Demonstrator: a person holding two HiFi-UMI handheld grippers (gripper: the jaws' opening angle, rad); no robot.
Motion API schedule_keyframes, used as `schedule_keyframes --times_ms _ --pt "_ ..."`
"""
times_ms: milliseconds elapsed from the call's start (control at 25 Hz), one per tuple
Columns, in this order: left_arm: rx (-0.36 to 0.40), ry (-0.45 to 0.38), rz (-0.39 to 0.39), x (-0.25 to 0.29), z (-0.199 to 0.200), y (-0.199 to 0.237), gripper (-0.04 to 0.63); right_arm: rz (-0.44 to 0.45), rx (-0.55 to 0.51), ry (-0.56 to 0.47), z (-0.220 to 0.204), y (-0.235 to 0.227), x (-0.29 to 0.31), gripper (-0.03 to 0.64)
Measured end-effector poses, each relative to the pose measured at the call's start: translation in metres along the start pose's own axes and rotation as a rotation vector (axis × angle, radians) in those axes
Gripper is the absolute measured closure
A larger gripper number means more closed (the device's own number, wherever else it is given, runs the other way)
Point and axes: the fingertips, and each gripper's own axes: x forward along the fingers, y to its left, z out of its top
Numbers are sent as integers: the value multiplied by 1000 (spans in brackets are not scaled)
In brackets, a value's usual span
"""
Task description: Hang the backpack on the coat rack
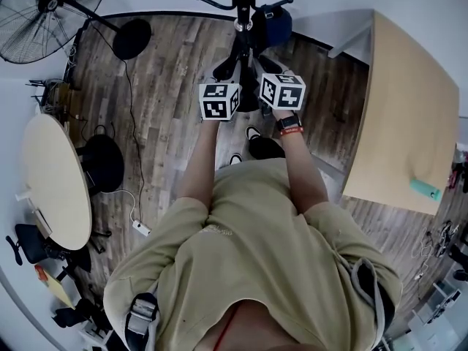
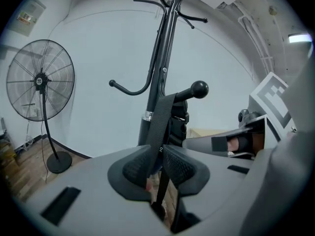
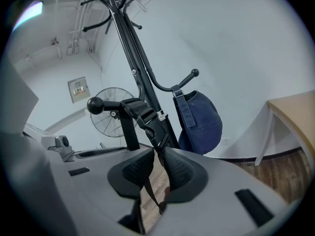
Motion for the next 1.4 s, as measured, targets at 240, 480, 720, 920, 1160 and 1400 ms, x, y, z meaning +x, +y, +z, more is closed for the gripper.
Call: schedule_keyframes --times_ms 240,480,720,920,1160,1400 --pt "8 -41 -5 -22 10 -9 509 -17 -13 -32 2 4 -26 534" --pt "25 -95 1 -49 27 -18 511 -41 -15 -80 7 6 -54 546" --pt "39 -154 10 -77 40 -26 520 -54 -37 -139 15 9 -87 557" --pt "45 -196 22 -102 50 -26 534 -62 -57 -183 19 19 -111 563" --pt "54 -234 35 -126 57 -28 549 -66 -83 -230 24 30 -131 575" --pt "92 -254 56 -141 59 -32 561 -96 -111 -285 29 34 -148 594"
